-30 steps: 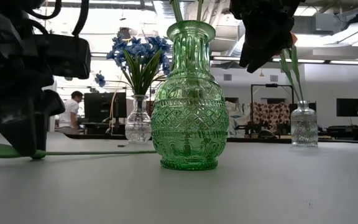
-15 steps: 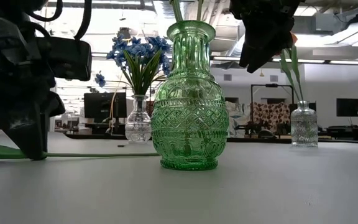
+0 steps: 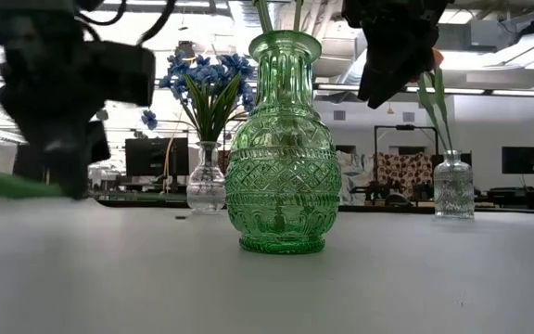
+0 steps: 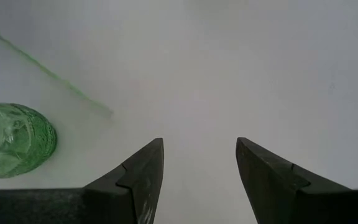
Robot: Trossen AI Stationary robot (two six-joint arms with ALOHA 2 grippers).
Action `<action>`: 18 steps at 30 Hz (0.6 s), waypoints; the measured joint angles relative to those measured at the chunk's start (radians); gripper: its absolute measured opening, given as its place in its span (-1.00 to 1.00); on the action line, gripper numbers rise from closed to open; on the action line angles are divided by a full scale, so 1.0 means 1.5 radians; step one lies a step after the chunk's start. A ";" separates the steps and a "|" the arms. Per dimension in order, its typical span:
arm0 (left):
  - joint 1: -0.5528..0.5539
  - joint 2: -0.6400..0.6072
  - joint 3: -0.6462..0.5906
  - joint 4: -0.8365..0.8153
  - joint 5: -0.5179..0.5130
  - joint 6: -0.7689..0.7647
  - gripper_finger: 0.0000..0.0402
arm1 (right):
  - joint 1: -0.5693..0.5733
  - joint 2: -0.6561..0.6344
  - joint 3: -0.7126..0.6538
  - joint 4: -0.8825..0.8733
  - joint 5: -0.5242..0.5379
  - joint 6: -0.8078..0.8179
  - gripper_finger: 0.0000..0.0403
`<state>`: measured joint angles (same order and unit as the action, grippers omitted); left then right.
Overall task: Sort flowers into vase by color
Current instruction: Put the orange tulip into the top right transparent vase
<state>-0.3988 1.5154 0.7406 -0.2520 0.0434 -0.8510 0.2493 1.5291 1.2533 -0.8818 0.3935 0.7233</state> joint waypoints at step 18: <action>0.148 -0.253 0.001 -0.082 0.040 0.091 -1.00 | 0.018 -0.076 0.000 0.004 0.058 -0.019 0.13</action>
<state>-0.1765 1.1358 0.7422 -0.3747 0.1029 -0.7142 0.2769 1.4145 1.2533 -0.8764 0.4810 0.6949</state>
